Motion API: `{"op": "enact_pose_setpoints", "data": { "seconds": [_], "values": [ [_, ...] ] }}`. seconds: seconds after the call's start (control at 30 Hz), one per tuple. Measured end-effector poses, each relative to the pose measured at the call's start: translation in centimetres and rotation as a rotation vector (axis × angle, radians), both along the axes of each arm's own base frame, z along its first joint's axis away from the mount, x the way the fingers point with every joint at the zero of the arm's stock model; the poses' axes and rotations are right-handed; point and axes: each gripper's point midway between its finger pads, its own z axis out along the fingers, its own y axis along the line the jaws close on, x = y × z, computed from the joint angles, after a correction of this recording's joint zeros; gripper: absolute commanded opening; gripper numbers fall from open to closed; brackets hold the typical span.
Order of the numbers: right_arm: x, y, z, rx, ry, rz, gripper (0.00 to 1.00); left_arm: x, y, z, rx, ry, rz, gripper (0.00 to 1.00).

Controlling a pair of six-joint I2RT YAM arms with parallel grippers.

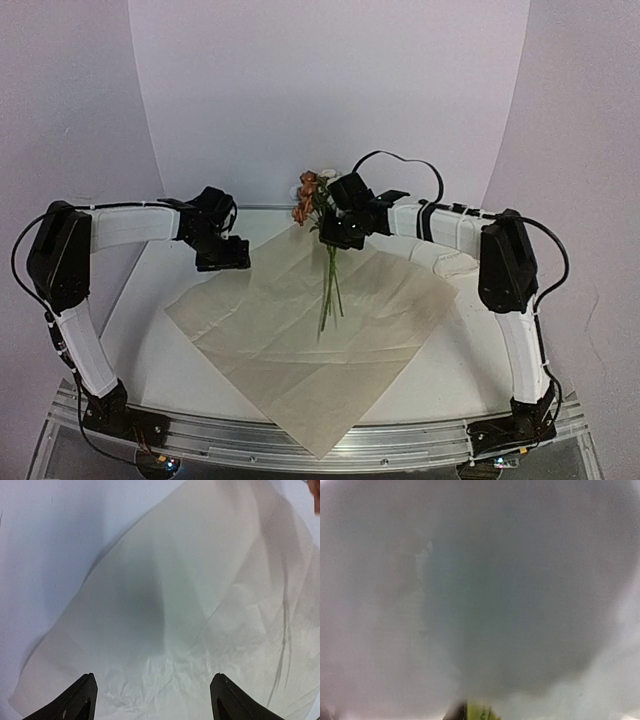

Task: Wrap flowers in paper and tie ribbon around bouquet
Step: Place the fake flower on the flattened wrapping paper.

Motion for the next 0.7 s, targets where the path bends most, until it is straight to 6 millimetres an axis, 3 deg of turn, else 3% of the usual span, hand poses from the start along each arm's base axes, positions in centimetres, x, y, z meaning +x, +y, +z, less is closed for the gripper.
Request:
{"op": "enact_pose_setpoints", "data": {
  "seconds": [0.17,0.27,0.47,0.63,0.7],
  "values": [
    [2.1,2.9,-4.0,0.046,-0.014,0.018,0.0,-4.8,1.5,-5.1,0.011,0.151,0.004,0.8],
    [2.4,3.5,-6.1,0.054,-0.007,0.013,0.0,-6.6,2.1,-7.0,0.021,0.21,0.007,0.8],
    [2.1,4.4,-7.0,0.055,-0.024,0.002,0.0,-6.8,1.7,-7.4,-0.012,0.216,0.011,0.8],
    [0.1,4.9,-8.7,0.016,-0.009,0.016,0.01,-6.7,1.3,-7.4,-0.038,0.208,0.003,0.8],
    [-0.6,4.9,-9.5,-0.001,0.008,0.026,0.11,-6.8,1.2,-7.5,-0.043,0.21,0.0,0.8]
  ]
}}
